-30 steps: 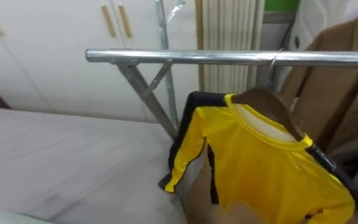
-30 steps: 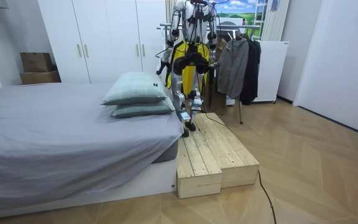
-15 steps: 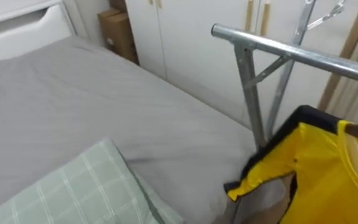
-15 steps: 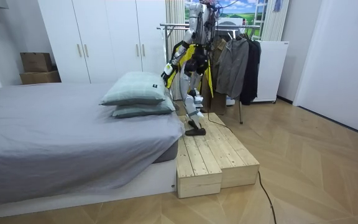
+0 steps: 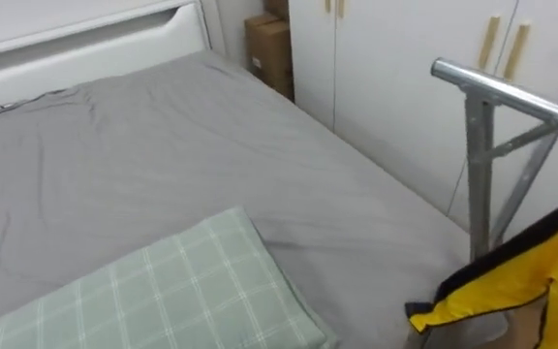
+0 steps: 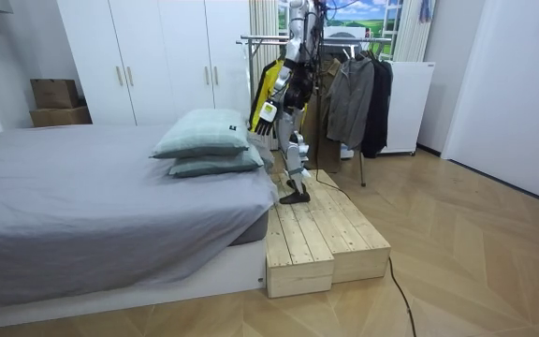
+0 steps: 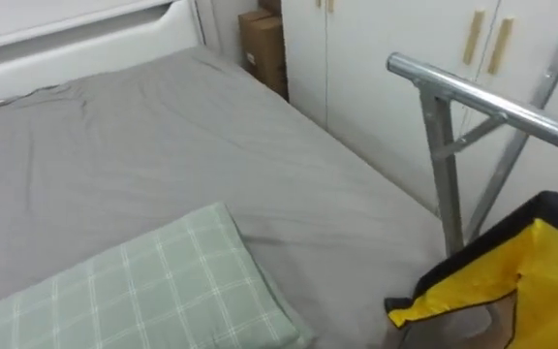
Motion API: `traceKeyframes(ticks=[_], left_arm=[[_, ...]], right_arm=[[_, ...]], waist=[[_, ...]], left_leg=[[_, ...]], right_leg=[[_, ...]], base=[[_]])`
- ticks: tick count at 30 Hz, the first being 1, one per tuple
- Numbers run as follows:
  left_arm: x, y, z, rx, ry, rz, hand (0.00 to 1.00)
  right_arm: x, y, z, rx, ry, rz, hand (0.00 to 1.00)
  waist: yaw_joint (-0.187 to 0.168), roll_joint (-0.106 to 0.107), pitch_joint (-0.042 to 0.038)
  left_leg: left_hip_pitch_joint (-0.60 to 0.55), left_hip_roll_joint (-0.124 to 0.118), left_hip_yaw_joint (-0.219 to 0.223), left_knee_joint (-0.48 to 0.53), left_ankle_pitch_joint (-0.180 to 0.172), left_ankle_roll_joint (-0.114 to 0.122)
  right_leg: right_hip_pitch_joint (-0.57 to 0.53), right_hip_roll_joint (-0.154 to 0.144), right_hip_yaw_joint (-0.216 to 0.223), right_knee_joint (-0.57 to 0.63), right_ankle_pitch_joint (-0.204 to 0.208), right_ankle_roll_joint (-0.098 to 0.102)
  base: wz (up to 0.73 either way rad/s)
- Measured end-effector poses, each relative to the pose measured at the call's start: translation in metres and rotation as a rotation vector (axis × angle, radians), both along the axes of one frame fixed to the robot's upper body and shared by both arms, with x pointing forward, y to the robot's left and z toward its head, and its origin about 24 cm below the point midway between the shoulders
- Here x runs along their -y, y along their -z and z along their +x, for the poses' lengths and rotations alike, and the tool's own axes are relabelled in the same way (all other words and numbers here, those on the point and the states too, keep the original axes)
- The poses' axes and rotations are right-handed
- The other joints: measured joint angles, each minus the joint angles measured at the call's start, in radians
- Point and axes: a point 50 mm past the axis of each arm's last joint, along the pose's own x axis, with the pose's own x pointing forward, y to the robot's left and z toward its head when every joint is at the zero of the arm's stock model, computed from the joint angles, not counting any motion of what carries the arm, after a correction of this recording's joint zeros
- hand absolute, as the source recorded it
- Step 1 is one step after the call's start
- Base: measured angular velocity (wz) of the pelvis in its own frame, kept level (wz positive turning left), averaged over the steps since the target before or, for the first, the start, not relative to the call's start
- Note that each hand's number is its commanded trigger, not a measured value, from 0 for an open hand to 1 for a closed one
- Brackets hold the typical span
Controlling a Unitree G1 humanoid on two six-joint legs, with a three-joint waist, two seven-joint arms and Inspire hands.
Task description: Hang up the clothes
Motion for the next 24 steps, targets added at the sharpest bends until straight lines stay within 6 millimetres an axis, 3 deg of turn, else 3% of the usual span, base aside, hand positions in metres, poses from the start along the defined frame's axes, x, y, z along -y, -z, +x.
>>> traceKeyframes(ticks=[6, 10, 13, 16, 18, 23, 24], left_arm=[[-0.006, 0.000, -0.004, -0.033, -0.039, 0.005, 0.00], [-0.010, 0.000, -0.007, -0.044, -0.070, 0.009, 0.00], [-0.015, -0.001, -0.010, -0.039, -0.134, 0.010, 0.00], [-0.023, -0.002, -0.016, -0.044, -0.171, 0.037, 0.00], [-0.030, -0.003, -0.017, -0.045, -0.172, 0.078, 0.00], [-0.035, -0.004, -0.022, -0.073, -0.142, 0.139, 0.00], [-0.034, -0.004, -0.021, -0.071, -0.136, 0.152, 0.00]], right_arm=[[-0.001, 0.001, -0.002, -0.022, -0.005, 0.012, 0.00], [-0.003, 0.001, -0.001, -0.024, -0.022, 0.007, 0.00], [-0.005, 0.001, 0.000, -0.025, -0.035, -0.003, 0.00], [-0.006, 0.003, -0.006, -0.037, -0.019, -0.010, 0.00], [-0.006, 0.003, -0.006, -0.039, -0.015, -0.018, 0.00], [-0.006, 0.003, -0.010, -0.048, -0.002, -0.027, 0.00], [-0.009, 0.004, -0.011, -0.047, 0.006, -0.019, 0.00]], waist=[[0.008, -0.006, 0.0045], [0.011, -0.011, 0.0058], [0.029, -0.013, 0.0037], [0.028, -0.021, 0.0057], [0.028, -0.022, 0.0063], [0.011, -0.023, 0.0104], [0.007, -0.027, 0.0135]], left_leg=[[0.013, -0.023, -0.005, -0.015, -0.022, 0.040], [0.014, -0.031, -0.014, -0.019, -0.036, 0.061], [0.014, -0.036, -0.036, -0.019, -0.042, 0.071], [0.015, -0.047, -0.115, -0.017, -0.046, 0.082], [0.012, -0.059, -0.169, -0.018, -0.051, 0.090], [0.013, -0.088, -0.290, -0.014, -0.049, 0.104], [0.009, -0.092, -0.317, -0.013, -0.046, 0.105]], right_leg=[[0.027, 0.001, 0.005, -0.057, 0.056, 0.040], [0.030, -0.004, 0.005, -0.053, 0.091, 0.052], [0.032, -0.004, 0.066, -0.048, 0.110, 0.070], [0.056, -0.003, 0.151, -0.044, 0.120, 0.085], [0.060, 0.006, 0.231, -0.043, 0.124, 0.093], [0.092, 0.016, 0.360, -0.055, 0.105, 0.119], [0.091, 0.039, 0.422, -0.105, 0.087, 0.126]], base=[[0.03], [0.08], [0.23], [0.75], [0.70], [0.72], [0.48]])
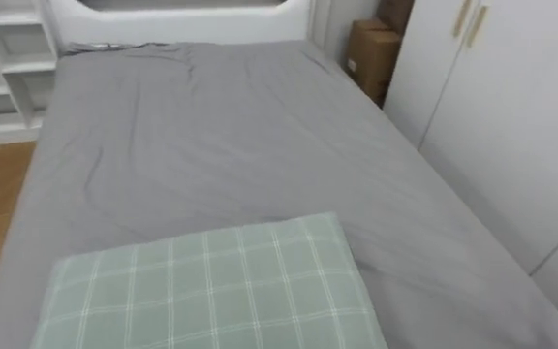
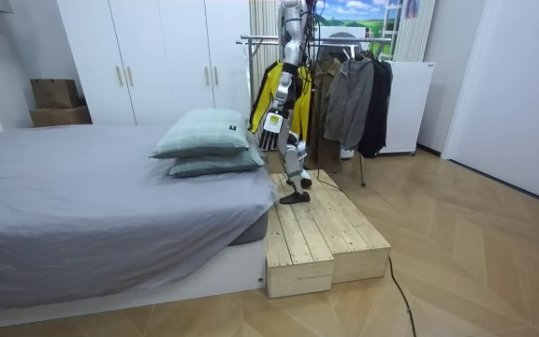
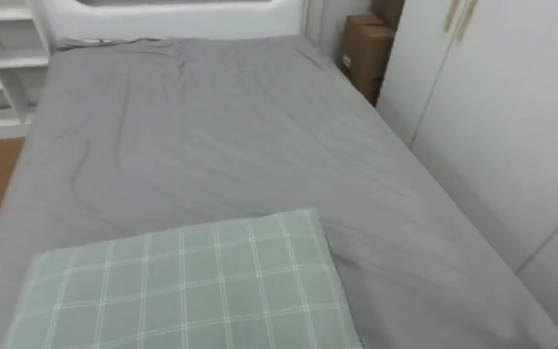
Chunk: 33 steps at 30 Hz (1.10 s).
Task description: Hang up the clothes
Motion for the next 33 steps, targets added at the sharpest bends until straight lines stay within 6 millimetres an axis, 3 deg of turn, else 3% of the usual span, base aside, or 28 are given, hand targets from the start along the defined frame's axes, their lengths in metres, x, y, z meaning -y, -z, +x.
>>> traceKeyframes(ticks=[1, 2, 3, 5, 11, 17, 33], left_arm=[[-0.002, -0.001, 0.001, 0.002, 0.002, 0.011, 0.00], [-0.005, -0.002, 0.003, 0.004, 0.003, 0.028, 0.00], [-0.004, -0.001, 0.002, -0.002, 0.007, 0.030, 0.00], [-0.002, -0.001, 0.003, -0.002, 0.014, 0.026, 0.00], [0.001, 0.001, -0.007, -0.040, -0.002, 0.027, 0.00], [0.000, 0.001, -0.014, -0.058, -0.010, 0.056, 0.00], [0.004, 0.002, -0.012, -0.063, 0.012, 0.085, 0.00]], right_arm=[[-0.002, 0.000, 0.000, 0.000, 0.002, 0.005, 0.00], [-0.004, 0.001, 0.000, 0.001, 0.007, 0.014, 0.00], [-0.003, 0.001, -0.005, -0.010, 0.012, 0.011, 0.00], [-0.002, 0.001, -0.003, -0.003, 0.020, 0.008, 0.00], [-0.002, 0.001, 0.001, 0.002, 0.018, 0.008, 0.00], [-0.005, 0.002, 0.000, -0.010, -0.006, 0.010, 0.00], [-0.009, 0.005, -0.009, -0.013, 0.069, 0.103, 0.00]], waist=[[-0.001, -0.005, 0.0038], [-0.002, -0.018, 0.0095], [-0.007, -0.016, 0.0042], [-0.003, -0.003, -0.0020], [-0.001, 0.002, 0.0030], [0.001, -0.007, 0.0076], [-0.001, -0.012, 0.0036]], left_leg=[[-0.002, -0.002, -0.007, 0.003, 0.002, -0.001], [-0.005, -0.013, -0.021, 0.015, 0.002, -0.002], [-0.010, -0.017, -0.043, 0.016, 0.002, -0.004], [-0.013, -0.019, -0.051, 0.006, 0.006, -0.011], [0.008, -0.019, -0.064, -0.029, 0.018, -0.023], [0.018, -0.021, -0.067, -0.040, 0.018, -0.023], [0.017, -0.029, -0.136, -0.035, 0.019, -0.023]], right_leg=[[-0.004, 0.013, 0.028, -0.035, -0.004, -0.001], [-0.018, 0.034, 0.074, -0.101, 0.019, -0.004], [-0.016, 0.035, 0.079, -0.094, 0.023, 0.005], [-0.014, 0.042, 0.076, -0.098, 0.027, 0.002], [0.004, 0.048, 0.075, -0.103, 0.022, -0.002], [0.018, 0.045, 0.072, -0.117, 0.020, -0.001], [0.055, 0.049, 0.070, -0.133, 0.012, 0.001]], base=[[0.55], [0.55], [0.48], [0.18], [0.05], [0.01], [0.12]])
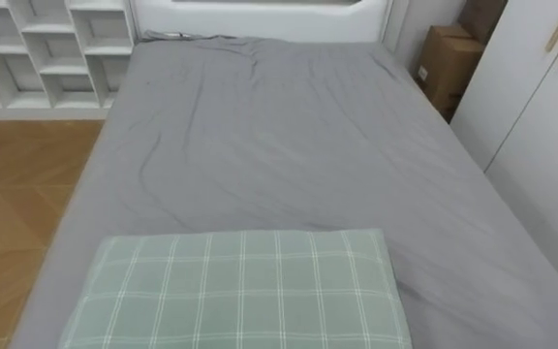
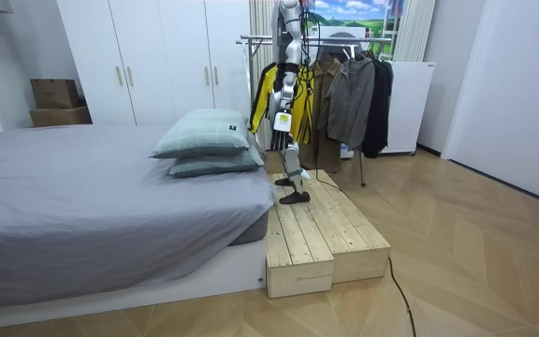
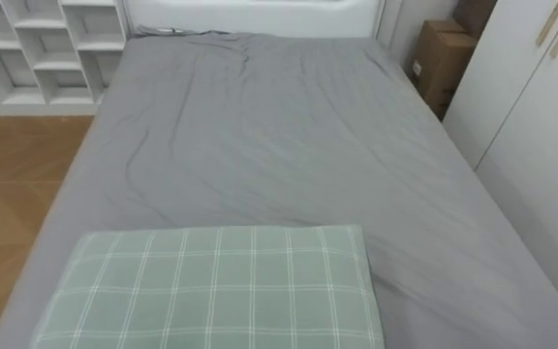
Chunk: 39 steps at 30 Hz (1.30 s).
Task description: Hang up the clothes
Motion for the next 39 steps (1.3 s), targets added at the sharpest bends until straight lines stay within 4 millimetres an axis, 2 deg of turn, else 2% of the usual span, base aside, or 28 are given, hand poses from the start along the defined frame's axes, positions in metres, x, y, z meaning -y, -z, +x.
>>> traceKeyframes(ticks=[6, 23, 39], left_arm=[[0.0015, 0.0005, -0.0020, -0.006, 0.004, -0.008, 0.00], [0.0024, 0.0007, -0.0015, -0.010, 0.016, -0.007, 0.00], [0.0039, 0.0011, -0.0008, -0.008, 0.019, -0.025, 0.00]], right_arm=[[0.0005, 0.0001, -0.0021, 0.005, 0.031, 0.030, 0.00], [0.0005, 0.0003, -0.0056, 0.004, 0.044, 0.054, 0.00], [0.0010, 0.0001, -0.0051, 0.004, 0.041, 0.050, 0.00]], waist=[[0.000, 0.007, 0.0000], [-0.001, 0.009, 0.0009], [-0.002, 0.012, 0.0006]], left_leg=[[0.002, -0.002, -0.003, 0.001, 0.002, -0.003], [0.005, -0.005, -0.024, 0.001, 0.002, -0.004], [0.005, -0.005, -0.024, 0.000, 0.002, -0.004]], right_leg=[[0.005, 0.002, 0.004, -0.001, 0.000, 0.000], [0.017, 0.002, 0.004, -0.002, -0.001, -0.001], [0.016, 0.002, 0.001, -0.002, -0.001, -0.001]], base=[[0.01], [0.03], [0.00]])
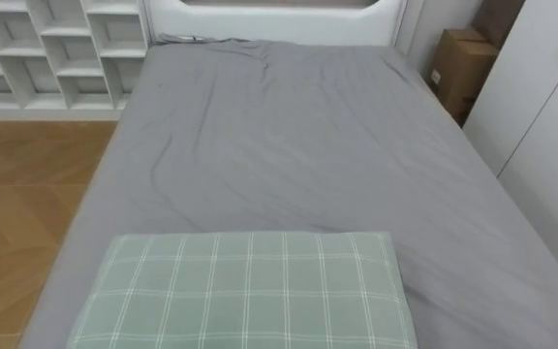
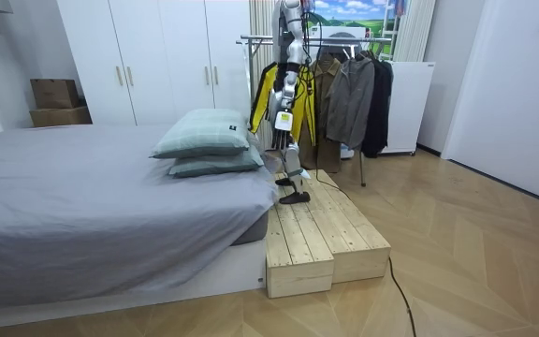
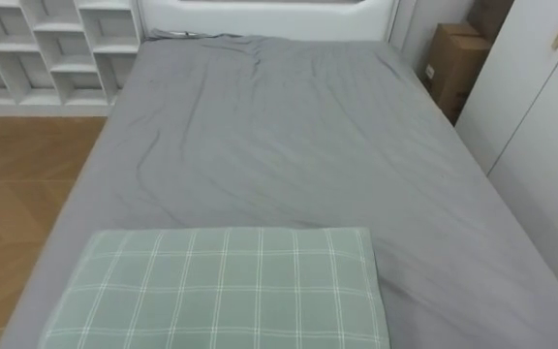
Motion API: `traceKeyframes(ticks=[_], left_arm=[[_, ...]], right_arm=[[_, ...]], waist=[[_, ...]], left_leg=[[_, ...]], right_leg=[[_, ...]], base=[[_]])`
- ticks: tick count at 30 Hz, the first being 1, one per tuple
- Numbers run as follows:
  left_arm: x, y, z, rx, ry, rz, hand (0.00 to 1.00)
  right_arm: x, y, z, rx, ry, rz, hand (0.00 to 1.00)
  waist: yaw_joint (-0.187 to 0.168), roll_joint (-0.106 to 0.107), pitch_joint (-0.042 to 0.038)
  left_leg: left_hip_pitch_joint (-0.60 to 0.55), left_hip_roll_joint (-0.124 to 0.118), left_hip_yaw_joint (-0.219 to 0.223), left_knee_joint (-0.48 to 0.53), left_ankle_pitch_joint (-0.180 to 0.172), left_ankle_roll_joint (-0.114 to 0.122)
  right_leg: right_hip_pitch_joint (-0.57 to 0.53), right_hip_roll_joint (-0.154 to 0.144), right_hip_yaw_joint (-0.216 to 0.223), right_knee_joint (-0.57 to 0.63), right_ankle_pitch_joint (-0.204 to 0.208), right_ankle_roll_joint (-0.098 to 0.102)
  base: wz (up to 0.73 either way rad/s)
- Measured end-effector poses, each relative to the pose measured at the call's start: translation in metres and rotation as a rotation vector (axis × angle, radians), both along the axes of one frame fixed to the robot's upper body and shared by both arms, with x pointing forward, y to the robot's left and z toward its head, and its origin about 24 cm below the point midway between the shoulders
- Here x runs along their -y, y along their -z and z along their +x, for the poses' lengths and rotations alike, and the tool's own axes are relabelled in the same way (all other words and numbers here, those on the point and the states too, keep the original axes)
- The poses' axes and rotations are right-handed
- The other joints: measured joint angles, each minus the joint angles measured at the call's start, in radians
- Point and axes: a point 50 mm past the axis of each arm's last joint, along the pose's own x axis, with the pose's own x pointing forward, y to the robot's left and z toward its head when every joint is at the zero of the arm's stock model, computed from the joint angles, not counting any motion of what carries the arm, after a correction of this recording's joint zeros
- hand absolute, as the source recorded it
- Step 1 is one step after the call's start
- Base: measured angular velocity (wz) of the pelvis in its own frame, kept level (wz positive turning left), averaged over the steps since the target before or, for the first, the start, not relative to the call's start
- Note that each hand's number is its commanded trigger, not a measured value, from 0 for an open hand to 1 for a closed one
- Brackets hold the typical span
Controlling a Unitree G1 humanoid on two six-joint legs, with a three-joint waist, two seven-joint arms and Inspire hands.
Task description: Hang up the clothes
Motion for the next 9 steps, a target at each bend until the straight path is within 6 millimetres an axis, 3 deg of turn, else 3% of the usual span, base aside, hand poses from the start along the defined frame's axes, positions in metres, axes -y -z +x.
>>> traceKeyframes(ticks=[9], left_arm=[[0.0009, 0.0003, 0.0003, 0.001, 0.008, -0.032, 0.00]], right_arm=[[0.0017, -0.0004, 0.0005, 0.001, -0.001, -0.002, 0.00]], waist=[[0.000, 0.006, -0.0003]], left_leg=[[-0.001, 0.000, -0.001, -0.001, 0.000, 0.000]], right_leg=[[0.000, 0.000, -0.007, 0.000, 0.000, 0.000]], base=[[0.00]])
